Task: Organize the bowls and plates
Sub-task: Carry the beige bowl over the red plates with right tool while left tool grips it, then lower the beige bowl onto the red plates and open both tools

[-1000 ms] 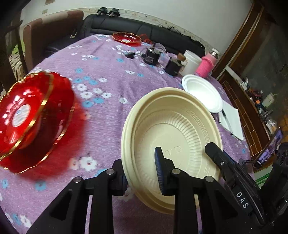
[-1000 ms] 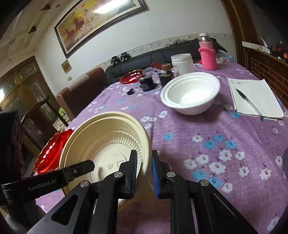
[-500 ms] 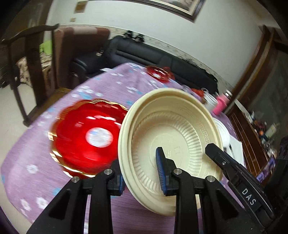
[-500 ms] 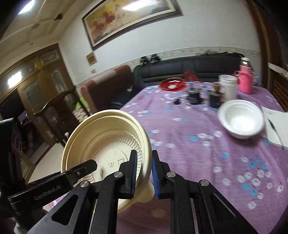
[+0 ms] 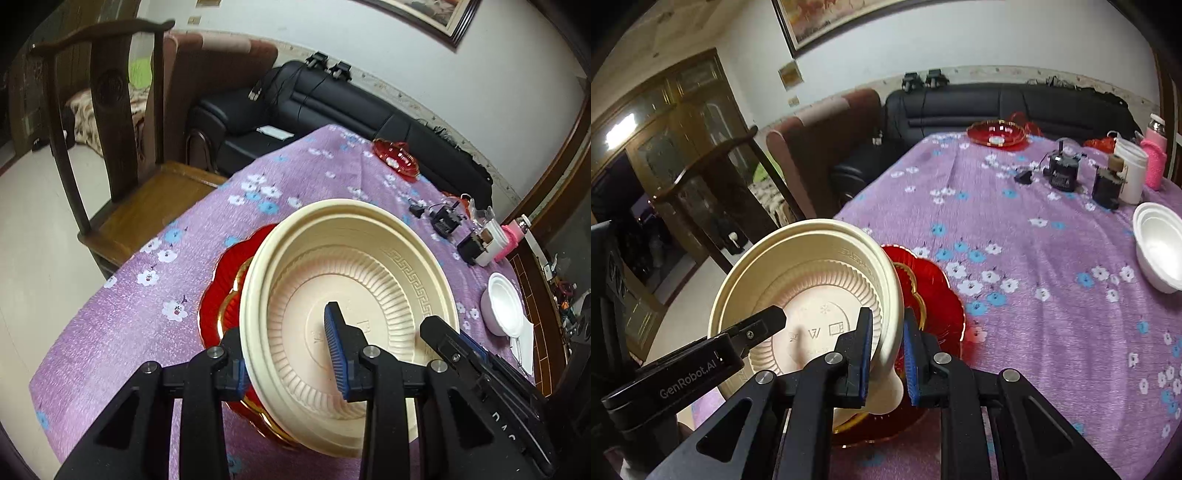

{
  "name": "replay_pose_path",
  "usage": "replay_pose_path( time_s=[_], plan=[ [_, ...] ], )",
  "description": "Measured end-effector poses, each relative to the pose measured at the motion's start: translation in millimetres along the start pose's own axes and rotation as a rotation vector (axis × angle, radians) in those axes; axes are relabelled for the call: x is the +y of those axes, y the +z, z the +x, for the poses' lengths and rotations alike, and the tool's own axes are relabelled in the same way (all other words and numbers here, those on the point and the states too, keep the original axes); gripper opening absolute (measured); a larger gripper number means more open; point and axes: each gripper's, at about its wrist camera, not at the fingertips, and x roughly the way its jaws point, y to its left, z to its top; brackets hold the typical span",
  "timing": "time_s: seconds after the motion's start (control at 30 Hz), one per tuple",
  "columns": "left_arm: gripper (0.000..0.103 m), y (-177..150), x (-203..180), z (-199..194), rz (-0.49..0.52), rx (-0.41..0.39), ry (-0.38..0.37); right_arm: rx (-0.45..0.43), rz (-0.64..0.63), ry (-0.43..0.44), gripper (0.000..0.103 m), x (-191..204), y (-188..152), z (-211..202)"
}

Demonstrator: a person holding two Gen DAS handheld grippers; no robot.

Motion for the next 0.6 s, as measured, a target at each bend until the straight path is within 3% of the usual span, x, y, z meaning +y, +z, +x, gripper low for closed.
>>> replay_pose_path(
  time_s=[0.23, 0.5, 0.53, 0.6],
  plan=[
    [0.037, 0, 9, 9, -0.028, 0.018, -0.019, 0.024, -0.014, -0.005, 0.018, 4, 0, 13],
    [0.058, 2, 11, -11, -0.05, -0.023, -0.051, 0.001, -0.042, -0.006, 0.018, 10, 0, 12],
    [0.059, 2, 11, -13, -0.05, -0.03, -0.051, -0.008, -0.043, -0.012, 0.02, 10, 0, 11],
    [0.061, 2, 10, -20, -0.045, -0.046, -0.047, -0.022, -0.044, -0.02, 0.034, 9, 1, 8]
  ],
)
